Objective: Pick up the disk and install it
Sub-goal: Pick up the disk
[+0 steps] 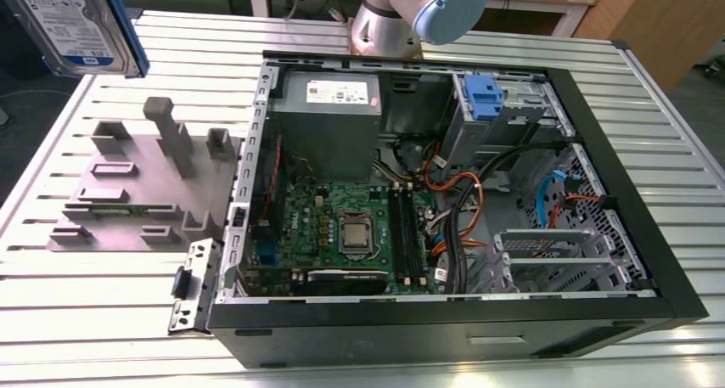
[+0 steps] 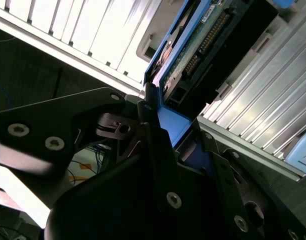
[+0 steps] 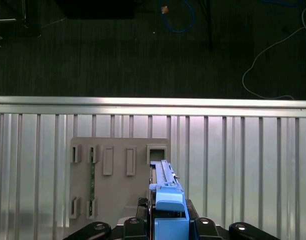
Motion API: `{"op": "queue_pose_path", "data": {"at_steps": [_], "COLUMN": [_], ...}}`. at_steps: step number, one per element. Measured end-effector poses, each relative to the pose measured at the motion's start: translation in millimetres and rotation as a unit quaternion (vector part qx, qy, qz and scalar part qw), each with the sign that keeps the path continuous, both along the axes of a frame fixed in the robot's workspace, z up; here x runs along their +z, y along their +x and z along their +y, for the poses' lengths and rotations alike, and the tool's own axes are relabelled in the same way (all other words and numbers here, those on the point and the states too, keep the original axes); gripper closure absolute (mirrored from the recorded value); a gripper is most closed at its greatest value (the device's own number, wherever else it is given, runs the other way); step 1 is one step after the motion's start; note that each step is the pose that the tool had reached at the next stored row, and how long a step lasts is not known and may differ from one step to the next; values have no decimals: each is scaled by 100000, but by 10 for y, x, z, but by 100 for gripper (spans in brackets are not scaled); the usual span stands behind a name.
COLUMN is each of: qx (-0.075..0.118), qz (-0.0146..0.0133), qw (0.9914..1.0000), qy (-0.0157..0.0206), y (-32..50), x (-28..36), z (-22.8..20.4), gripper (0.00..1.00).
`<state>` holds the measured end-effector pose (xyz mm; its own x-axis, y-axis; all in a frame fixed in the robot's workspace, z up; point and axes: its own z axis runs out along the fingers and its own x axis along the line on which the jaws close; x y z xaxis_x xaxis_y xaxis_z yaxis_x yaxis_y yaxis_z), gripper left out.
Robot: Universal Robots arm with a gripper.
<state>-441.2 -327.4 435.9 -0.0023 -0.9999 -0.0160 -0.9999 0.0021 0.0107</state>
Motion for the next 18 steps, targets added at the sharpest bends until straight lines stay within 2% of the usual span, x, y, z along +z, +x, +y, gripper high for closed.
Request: {"op": "queue_pose_path", "data": {"at_steps": [18], "qx": [1], "qz": [-3], "qw": [100000], "qy": [1], "y": [0], "x": [63], "z": [0], "gripper": [64]}}
